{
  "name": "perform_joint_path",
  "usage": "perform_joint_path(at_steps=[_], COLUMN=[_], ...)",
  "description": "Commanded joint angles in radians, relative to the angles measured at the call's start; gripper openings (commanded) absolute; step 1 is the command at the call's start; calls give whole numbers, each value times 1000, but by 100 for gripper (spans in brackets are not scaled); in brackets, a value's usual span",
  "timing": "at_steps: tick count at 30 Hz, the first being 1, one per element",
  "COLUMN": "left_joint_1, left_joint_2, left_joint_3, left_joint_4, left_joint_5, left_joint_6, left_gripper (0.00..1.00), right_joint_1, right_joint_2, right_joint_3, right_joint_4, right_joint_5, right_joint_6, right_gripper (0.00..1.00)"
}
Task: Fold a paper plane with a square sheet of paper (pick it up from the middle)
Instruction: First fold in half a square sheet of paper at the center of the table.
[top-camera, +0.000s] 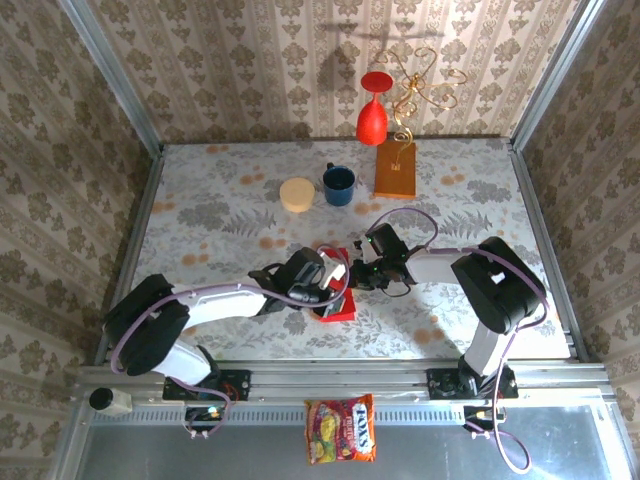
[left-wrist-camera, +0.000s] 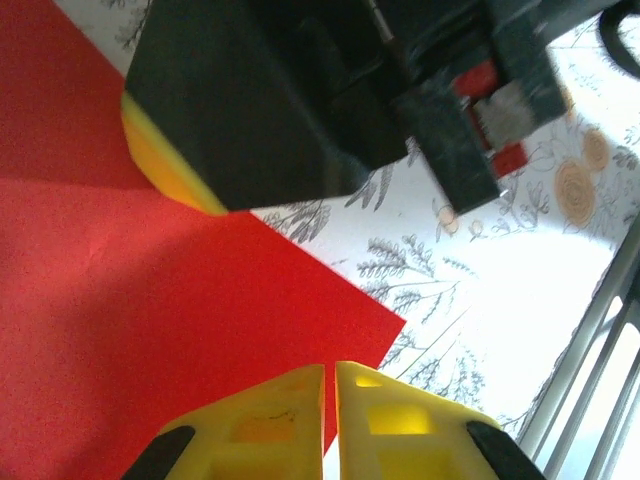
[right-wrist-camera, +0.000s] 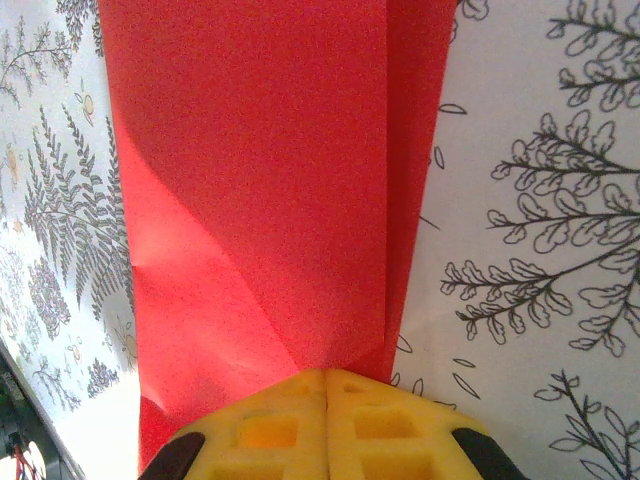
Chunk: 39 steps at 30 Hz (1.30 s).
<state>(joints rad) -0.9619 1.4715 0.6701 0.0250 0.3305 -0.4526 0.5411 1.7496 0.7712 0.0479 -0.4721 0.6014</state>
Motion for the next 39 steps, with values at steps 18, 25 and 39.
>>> perform_joint_path(at_steps=[18,25,39], left_joint_1=[13,66,258], left_joint_2=[5,-75,-19], left_joint_3=[-190,-225,-5], left_joint_4=[-18,3,115], left_joint_5=[-18,-3,70], left_joint_6=[-8,-29,-5], left_gripper=[2,2,11], right_joint_1=[-8,-9,-9], right_joint_2=[82,77,85], right_joint_3=[-53,-58,-55], right_joint_4=[-117,-114,-115], right_joint_5=[122,123,125], right_joint_6=[-9,-9,-12], right_gripper=[6,6,6])
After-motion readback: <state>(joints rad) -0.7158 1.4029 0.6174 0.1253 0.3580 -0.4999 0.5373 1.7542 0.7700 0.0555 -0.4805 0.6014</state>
